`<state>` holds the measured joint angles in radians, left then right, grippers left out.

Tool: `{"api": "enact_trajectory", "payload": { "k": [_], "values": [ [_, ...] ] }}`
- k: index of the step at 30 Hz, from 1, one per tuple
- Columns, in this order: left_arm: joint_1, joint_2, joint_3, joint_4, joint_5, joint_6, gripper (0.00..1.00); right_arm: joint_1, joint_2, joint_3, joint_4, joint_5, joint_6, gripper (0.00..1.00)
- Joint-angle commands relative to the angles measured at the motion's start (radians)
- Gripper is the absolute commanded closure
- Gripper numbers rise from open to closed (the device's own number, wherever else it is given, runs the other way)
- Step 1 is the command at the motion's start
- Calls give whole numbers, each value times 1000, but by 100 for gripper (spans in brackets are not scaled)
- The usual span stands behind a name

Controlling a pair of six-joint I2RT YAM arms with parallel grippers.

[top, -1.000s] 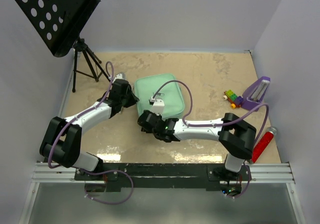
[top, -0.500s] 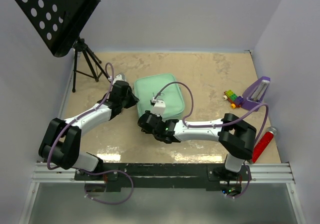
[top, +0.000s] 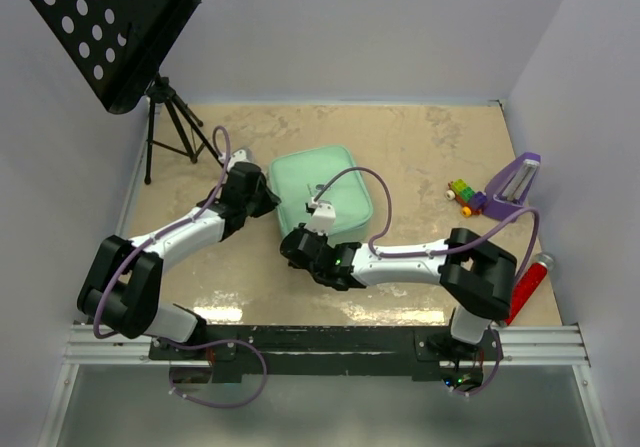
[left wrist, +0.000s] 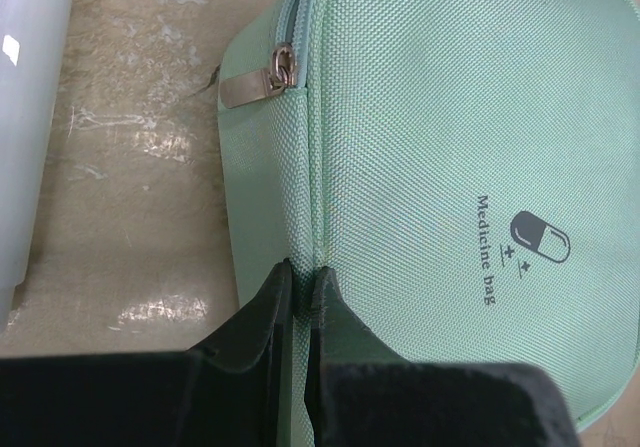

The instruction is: Organize the medicine kit

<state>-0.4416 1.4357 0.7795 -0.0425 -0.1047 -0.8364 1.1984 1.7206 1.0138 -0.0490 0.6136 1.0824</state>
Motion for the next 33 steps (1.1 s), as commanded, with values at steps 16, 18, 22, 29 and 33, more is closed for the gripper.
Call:
{"api": "enact_trajectory", "payload": {
  "k": [16,18,22,29,33],
  "values": [
    [66,34,32,-28,161,100,100,-46,-228,-197,-177,89,62,100],
    [67,55,61,-29,184,106,100,-46,-253,-218,-161,75,47,100],
    [67,107,130,-42,217,140,100,-51,-251,-182,-230,100,33,100],
    [73,141,208,-89,253,178,91,-60,-208,-147,-196,75,-94,100],
    [73,62,127,-72,284,158,43,-60,-173,-86,-166,64,-163,100]
  ]
}}
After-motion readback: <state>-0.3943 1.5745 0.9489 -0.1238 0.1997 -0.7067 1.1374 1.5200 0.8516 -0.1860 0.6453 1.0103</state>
